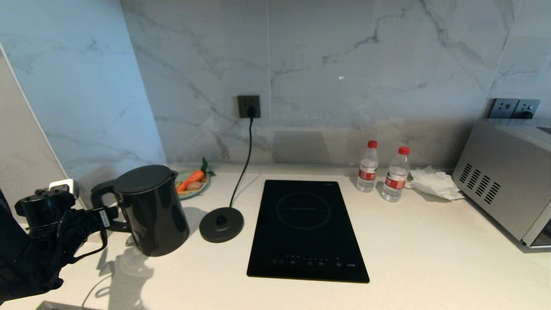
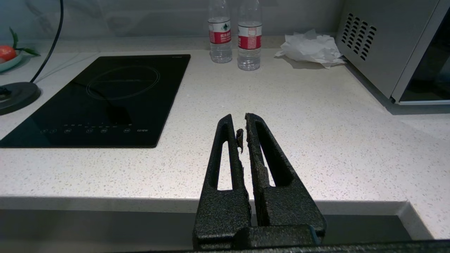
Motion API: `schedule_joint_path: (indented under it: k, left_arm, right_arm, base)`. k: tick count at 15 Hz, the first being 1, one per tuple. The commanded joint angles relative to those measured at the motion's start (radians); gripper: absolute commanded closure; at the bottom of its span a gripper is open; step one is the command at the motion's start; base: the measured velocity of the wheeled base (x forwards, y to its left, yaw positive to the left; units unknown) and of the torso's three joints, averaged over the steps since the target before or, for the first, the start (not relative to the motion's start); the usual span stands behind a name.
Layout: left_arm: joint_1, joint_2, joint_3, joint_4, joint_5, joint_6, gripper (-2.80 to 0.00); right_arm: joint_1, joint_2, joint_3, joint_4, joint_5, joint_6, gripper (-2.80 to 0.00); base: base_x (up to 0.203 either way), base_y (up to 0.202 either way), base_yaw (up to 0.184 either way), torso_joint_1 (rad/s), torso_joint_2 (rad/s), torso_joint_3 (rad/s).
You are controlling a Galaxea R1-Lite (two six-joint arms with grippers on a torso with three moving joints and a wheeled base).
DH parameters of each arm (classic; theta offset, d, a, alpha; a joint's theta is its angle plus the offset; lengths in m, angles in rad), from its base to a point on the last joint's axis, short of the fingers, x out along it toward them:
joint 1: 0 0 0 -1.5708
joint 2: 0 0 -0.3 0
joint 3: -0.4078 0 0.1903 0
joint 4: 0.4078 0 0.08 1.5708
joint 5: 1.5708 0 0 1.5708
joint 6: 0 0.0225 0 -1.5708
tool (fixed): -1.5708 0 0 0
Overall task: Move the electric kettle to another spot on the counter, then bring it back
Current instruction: Grab the kettle
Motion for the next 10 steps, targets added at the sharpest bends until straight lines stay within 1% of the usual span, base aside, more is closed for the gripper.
schedule_joint_path:
  k: [1, 7, 10]
  left_arm:
    - [-0.009, 0.021, -0.009, -0.007, 0.002, 0.000, -2.80]
    - [-0.005, 0.043, -0.020, -0.007, 0.003, 0.001, -2.80]
    - [0.041, 0.041, -0.023, -0.007, -0.002, 0.007, -2.80]
  right_arm:
    - [0.000, 0.000, 0.000, 0.000, 0.000, 0.000, 0.00]
    - [0.000, 0.000, 0.001, 0.000, 0.000, 0.000, 0.00]
    - [0.000, 0.000, 0.000, 0.000, 0.000, 0.000, 0.00]
  base:
    - [0.000, 0.000, 0.000, 0.000, 0.00, 0.000]
    - [0.000, 0.000, 0.000, 0.000, 0.00, 0.000]
    - [0.000, 0.000, 0.000, 0.000, 0.00, 0.000]
